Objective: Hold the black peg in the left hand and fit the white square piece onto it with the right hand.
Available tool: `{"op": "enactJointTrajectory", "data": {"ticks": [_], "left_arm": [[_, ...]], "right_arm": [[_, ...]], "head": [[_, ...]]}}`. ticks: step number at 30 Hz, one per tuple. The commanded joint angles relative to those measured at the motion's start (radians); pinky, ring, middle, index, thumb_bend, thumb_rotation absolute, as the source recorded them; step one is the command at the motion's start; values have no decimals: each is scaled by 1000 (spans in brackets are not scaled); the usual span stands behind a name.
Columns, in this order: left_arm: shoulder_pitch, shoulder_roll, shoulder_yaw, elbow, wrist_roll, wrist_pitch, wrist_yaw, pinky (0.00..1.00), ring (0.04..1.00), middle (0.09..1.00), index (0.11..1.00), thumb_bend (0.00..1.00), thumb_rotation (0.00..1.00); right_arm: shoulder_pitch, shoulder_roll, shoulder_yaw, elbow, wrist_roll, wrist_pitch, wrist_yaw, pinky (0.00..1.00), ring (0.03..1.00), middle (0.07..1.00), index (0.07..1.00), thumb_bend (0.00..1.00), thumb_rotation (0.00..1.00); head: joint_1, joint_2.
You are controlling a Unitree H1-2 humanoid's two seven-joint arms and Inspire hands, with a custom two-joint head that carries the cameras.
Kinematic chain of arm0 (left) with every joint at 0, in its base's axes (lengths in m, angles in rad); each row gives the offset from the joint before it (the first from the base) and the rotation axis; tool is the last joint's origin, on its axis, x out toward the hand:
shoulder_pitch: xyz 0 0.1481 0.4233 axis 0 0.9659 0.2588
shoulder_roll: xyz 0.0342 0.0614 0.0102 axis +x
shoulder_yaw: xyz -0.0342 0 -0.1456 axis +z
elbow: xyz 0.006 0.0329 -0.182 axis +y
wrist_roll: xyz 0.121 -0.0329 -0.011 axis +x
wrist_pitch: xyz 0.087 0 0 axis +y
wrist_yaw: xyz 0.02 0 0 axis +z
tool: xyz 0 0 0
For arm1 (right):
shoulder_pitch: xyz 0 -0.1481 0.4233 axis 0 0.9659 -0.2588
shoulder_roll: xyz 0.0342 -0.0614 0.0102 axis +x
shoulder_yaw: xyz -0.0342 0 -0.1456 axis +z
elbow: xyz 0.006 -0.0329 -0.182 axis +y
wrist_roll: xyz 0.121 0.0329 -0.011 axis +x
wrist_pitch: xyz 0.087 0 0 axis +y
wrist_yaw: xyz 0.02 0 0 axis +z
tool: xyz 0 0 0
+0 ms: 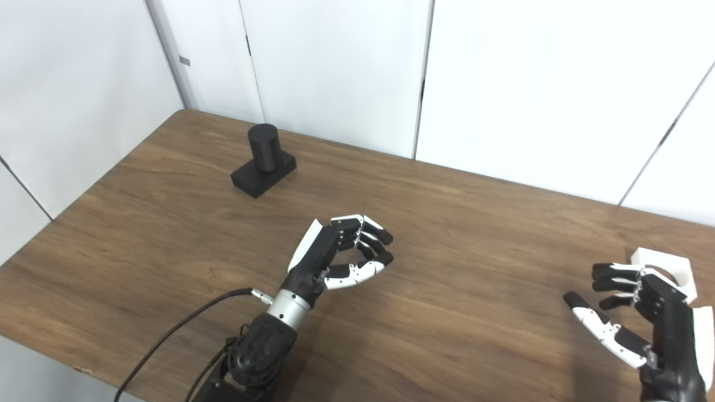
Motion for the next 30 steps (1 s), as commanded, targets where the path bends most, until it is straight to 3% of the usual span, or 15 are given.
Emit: {"op": "enactJointTrajectory", "data": {"ticks": [1, 7, 11, 15, 19, 25, 30], "left_arm": [[-37, -8, -2, -34, 2, -33, 12, 448, 540, 614, 498, 495, 73], [-52, 22, 15, -85, 2, 14, -6, 486, 596, 661, 499, 496, 72], [-75, 78, 29, -119, 33, 59, -27, 507, 628, 688, 499, 498, 77], [-98, 136, 58, -162, 9, 152, -65, 523, 657, 708, 499, 500, 76], [-120, 173, 80, -180, 22, 189, -67, 538, 664, 707, 499, 501, 70], [-154, 196, 117, -197, 53, 225, -51, 541, 646, 695, 499, 502, 69], [-184, 199, 152, -215, 79, 290, -37, 559, 673, 710, 499, 503, 70]], "right_arm": [[-24, 1, -6, -43, 2, -4, -1, 394, 541, 614, 488, 495, 111], [-26, 2, -6, -55, 3, 9, 2, 388, 539, 609, 488, 495, 111], [-27, 2, -4, -55, 3, 14, 3, 387, 537, 607, 487, 495, 111], [-30, -1, -1, -54, -3, 10, 4, 386, 533, 601, 487, 495, 111], [-30, -1, -2, -56, -3, 15, 5, 385, 526, 598, 487, 495, 111], [-30, 1, -1, -55, -2, 16, 5, 383, 523, 602, 487, 495, 111], [-29, 3, 1, -57, -1, 18, 6, 385, 523, 600, 487, 495, 111]], "head": [[2, -1], [10, -3], [14, -6], [18, -6], [18, -6], [19, -7], [19, -8]]}}
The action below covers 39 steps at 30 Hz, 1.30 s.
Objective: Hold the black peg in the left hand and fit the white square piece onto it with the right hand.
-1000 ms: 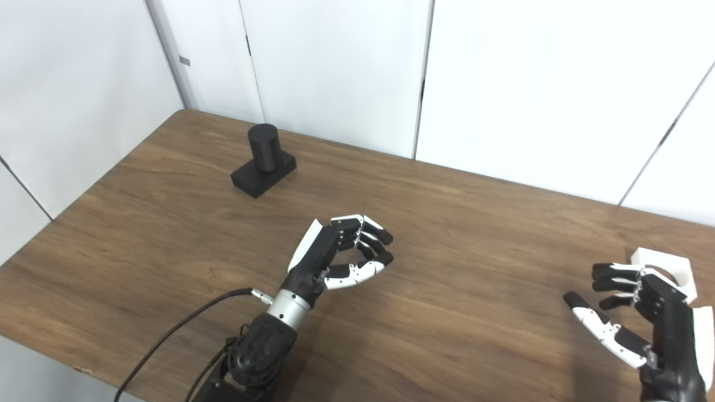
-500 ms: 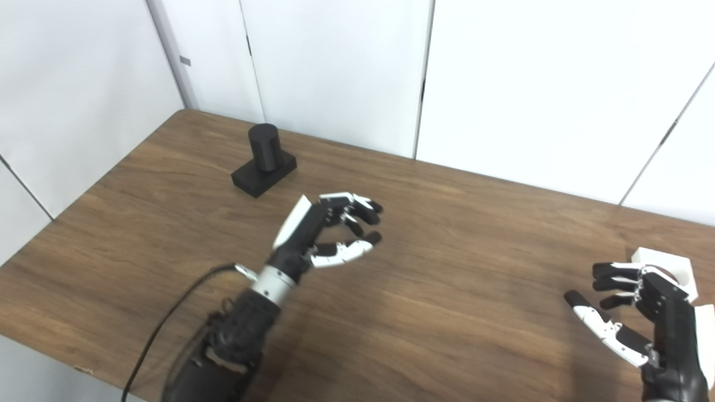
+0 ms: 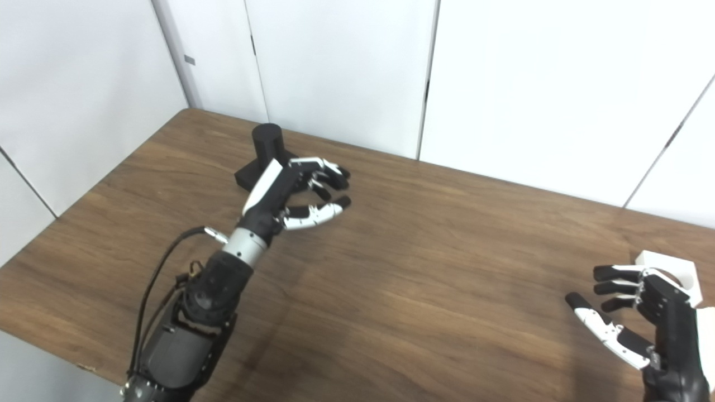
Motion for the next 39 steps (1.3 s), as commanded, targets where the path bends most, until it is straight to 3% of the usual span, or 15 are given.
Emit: {"op": "enactJointTrajectory", "data": {"ticks": [1, 13, 14, 16, 19, 24, 28, 34, 39], "left_arm": [[-51, 20, 21, -35, 11, 14, 22, 555, 675, 715, 499, 503, 70], [-145, 91, 77, 36, 83, 38, 80, 628, 751, 783, 500, 506, 75], [-153, 98, 79, 39, 86, 42, 79, 642, 761, 791, 617, 567, 130], [-165, 109, 78, 31, 99, 68, 73, 667, 777, 794, 725, 623, 188], [-180, 128, 72, 19, 112, 105, 59, 688, 788, 794, 769, 659, 237], [-203, 156, 65, 21, 148, 158, 56, 744, 810, 793, 790, 732, 322], [-220, 177, 67, 36, 156, 167, 58, 800, 852, 852, 805, 756, 342], [-243, 223, 52, 67, 218, 206, 56, 763, 863, 883, 832, 795, 408], [-258, 251, 50, 126, 228, 187, 72, 745, 872, 894, 842, 818, 417]], "right_arm": [[-29, 3, -2, -47, -1, -11, -2, 384, 523, 600, 487, 495, 111], [-26, 2, -3, -64, 0, 3, 0, 374, 512, 593, 487, 495, 111], [-26, 2, -4, -66, -1, 8, 1, 377, 515, 594, 487, 495, 111], [-23, 2, -4, -72, -1, 15, 3, 383, 521, 595, 487, 495, 111], [-22, 0, -4, -69, -4, 12, 2, 379, 515, 592, 487, 495, 111], [-23, -1, -6, -69, -2, 15, 3, 368, 506, 591, 487, 495, 112], [-22, -3, -6, -72, -5, 19, 5, 372, 505, 595, 487, 495, 112], [-23, -1, -6, -74, -4, 21, 5, 356, 493, 593, 487, 495, 111], [-23, -1, -5, -79, -12, 31, 6, 355, 492, 592, 487, 495, 111]], "head": [[0, 1], [-3, -1], [-2, -1], [2, 0], [3, 0], [3, 3], [5, 1], [5, 1], [3, 1]]}}
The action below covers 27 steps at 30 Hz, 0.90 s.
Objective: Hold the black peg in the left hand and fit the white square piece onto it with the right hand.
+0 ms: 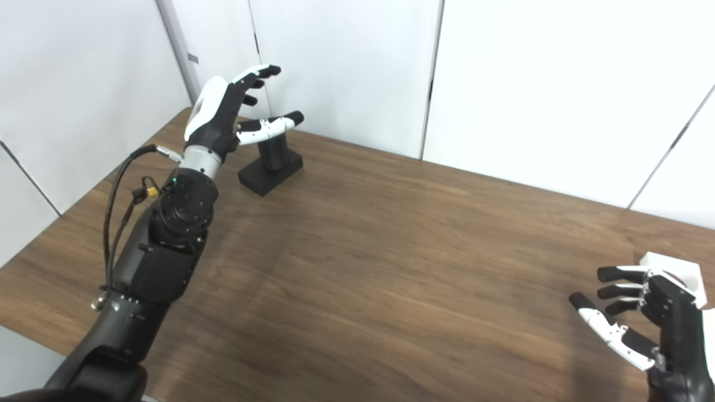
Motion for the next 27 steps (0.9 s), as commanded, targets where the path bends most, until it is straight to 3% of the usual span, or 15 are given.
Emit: {"op": "enactJointTrajectory", "data": {"ticks": [1, 9, 21, 27], "left_arm": [[-53, 39, 0, 8, 26, -23, 28, 741, 872, 893, 842, 825, 415], [-76, 88, -38, 82, 128, -10, 53, 748, 895, 908, 847, 865, 426], [-110, 134, -108, 119, 248, 131, -5, 819, 938, 936, 860, 897, 480], [-122, 142, -141, 169, 327, 147, 2, 851, 927, 931, 856, 952, 527]], "right_arm": [[-23, -3, -6, -45, -7, -9, -4, 357, 492, 591, 487, 495, 111], [-21, 0, -4, -62, -21, 17, -1, 368, 501, 594, 487, 495, 111], [-21, -1, -3, -72, -29, 26, -1, 368, 497, 589, 487, 495, 111], [-21, 2, -3, -74, -25, 26, 0, 368, 501, 594, 487, 494, 111]], "head": [[2, 0], [0, -1], [-4, 4], [-4, 4]]}}
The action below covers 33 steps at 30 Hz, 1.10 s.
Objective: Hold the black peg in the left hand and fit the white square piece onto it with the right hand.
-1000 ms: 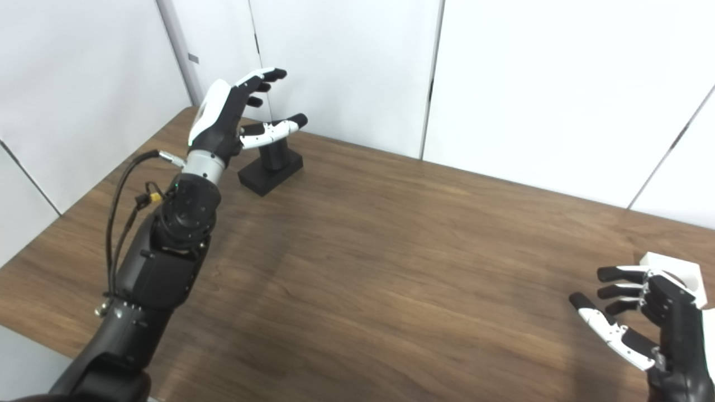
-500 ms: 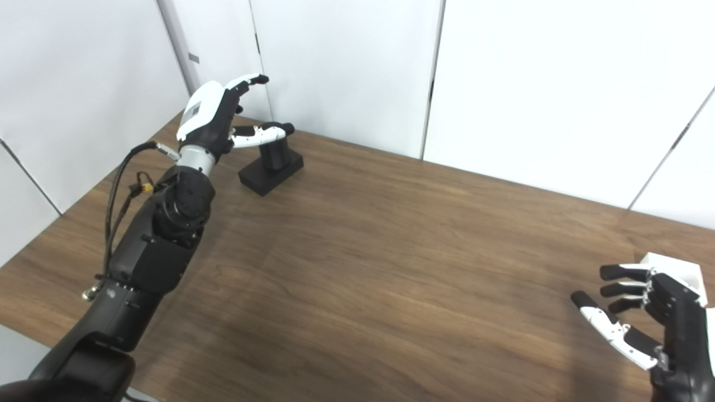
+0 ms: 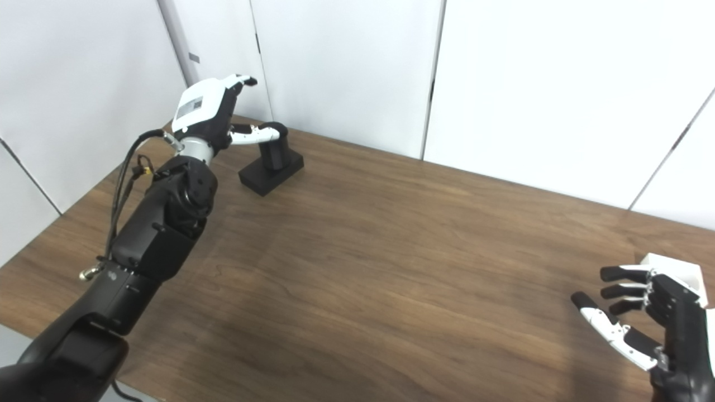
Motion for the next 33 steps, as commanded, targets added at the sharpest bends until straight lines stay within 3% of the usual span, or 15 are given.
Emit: {"op": "enactJointTrajectory", "data": {"ticks": [1, 9, 10, 11, 17, 33], "left_arm": [[-60, 33, 7, 2, 63, 5, 1, 881, 939, 937, 860, 953, 535], [-73, 11, 19, 52, 160, 6, -61, 883, 970, 955, 848, 996, 601], [-75, 8, 21, 59, 168, 6, -68, 885, 977, 963, 845, 996, 606], [-78, 5, 22, 69, 175, 6, -75, 887, 981, 970, 849, 999, 612], [-85, -4, 28, 117, 215, 6, -113, 907, 997, 992, 865, 1000, 645], [-97, -1, 8, 203, 196, 6, -151, 915, 1000, 1000, 878, 1000, 632]], "right_arm": [[-21, 2, -3, -42, 1, -16, -4, 365, 499, 591, 487, 495, 111], [-21, 6, -3, -51, 1, -9, -4, 363, 498, 593, 487, 495, 111], [-21, 6, -3, -50, 1, -11, -4, 359, 467, 590, 486, 497, 23], [-21, 6, -3, -50, 2, -9, -4, 359, 462, 591, 485, 497, 7], [-21, 9, -3, -54, -4, 7, -2, 359, 460, 594, 486, 498, 0], [-22, 10, -4, -48, -2, 1, -5, 353, 503, 596, 486, 474, 0]], "head": [[-1, 3], [-1, 5], [-3, 8], [-5, 8], [-7, 8], [-14, 15]]}}
